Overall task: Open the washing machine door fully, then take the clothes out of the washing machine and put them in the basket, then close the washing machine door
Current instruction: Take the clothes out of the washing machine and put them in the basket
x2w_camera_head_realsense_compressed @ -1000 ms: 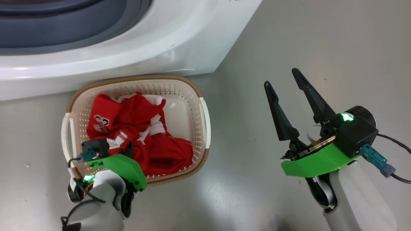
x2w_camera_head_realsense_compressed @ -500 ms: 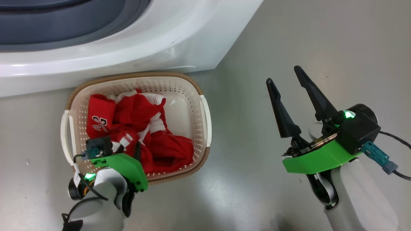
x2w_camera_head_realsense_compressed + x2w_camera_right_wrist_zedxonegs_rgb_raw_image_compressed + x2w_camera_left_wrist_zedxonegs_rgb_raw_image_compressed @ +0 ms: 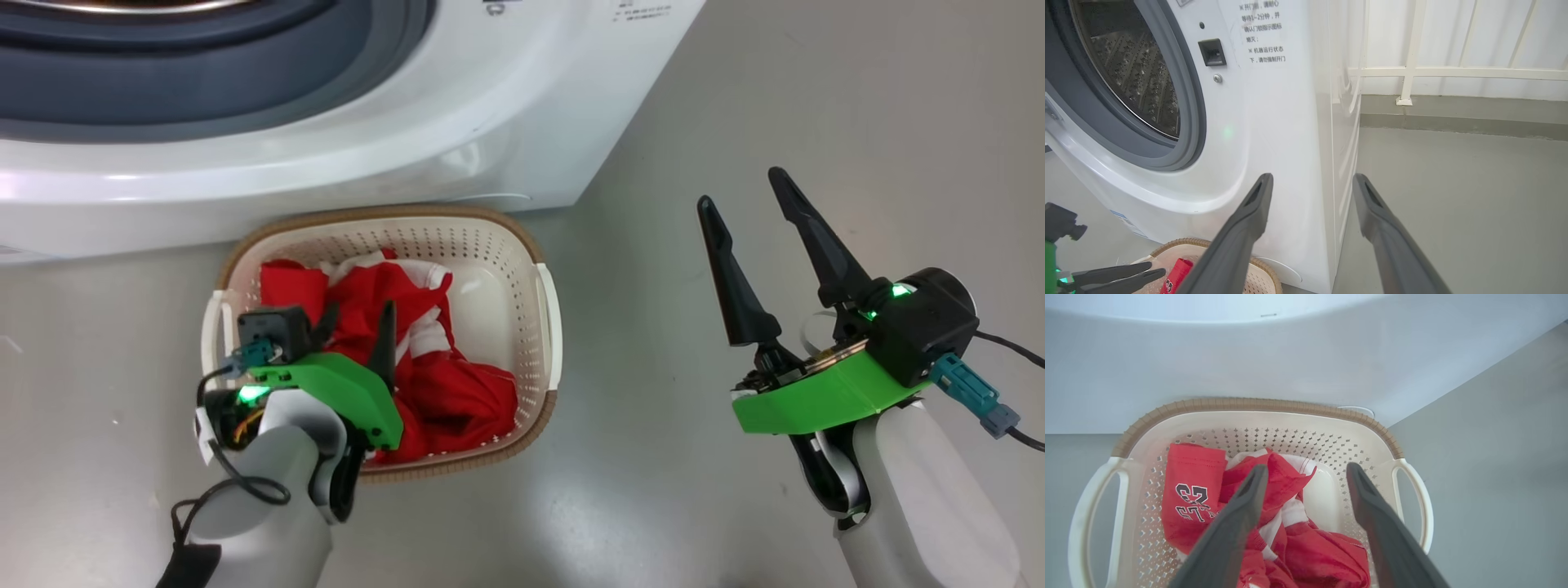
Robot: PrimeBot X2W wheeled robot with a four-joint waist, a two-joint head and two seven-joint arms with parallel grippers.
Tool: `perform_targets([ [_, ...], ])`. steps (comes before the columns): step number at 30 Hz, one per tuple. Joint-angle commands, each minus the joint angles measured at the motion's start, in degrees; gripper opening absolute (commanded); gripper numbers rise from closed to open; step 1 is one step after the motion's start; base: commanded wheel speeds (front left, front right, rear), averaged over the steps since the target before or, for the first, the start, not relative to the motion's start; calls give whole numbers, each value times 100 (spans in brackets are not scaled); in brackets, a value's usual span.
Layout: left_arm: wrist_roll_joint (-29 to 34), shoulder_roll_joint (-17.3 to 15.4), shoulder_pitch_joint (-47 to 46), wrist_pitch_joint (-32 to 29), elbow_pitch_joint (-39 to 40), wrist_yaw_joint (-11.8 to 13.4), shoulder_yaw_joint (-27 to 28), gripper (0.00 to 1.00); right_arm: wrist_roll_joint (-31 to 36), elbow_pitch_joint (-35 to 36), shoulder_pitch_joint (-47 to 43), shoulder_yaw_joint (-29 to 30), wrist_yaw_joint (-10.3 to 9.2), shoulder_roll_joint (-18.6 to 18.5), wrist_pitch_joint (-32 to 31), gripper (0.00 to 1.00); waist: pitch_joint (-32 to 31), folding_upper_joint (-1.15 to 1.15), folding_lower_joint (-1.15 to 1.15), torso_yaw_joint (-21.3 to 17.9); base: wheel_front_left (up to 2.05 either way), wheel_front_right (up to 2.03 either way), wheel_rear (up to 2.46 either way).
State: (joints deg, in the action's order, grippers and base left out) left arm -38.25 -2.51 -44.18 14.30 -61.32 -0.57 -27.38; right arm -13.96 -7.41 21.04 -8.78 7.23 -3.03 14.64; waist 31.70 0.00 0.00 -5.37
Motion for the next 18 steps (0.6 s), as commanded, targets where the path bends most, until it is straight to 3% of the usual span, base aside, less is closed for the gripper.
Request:
perform_targets([
  [1,202,-192,264,69,372,28,234,100,62,98,-150,-70,25,15,36,100,-163,0,0,101,0,0,0],
  [18,1482,-105,1654,69,3072,260,1422,100,256,-203,-439,265,25,15,36,100,-1036,0,0,407,0,0,0],
])
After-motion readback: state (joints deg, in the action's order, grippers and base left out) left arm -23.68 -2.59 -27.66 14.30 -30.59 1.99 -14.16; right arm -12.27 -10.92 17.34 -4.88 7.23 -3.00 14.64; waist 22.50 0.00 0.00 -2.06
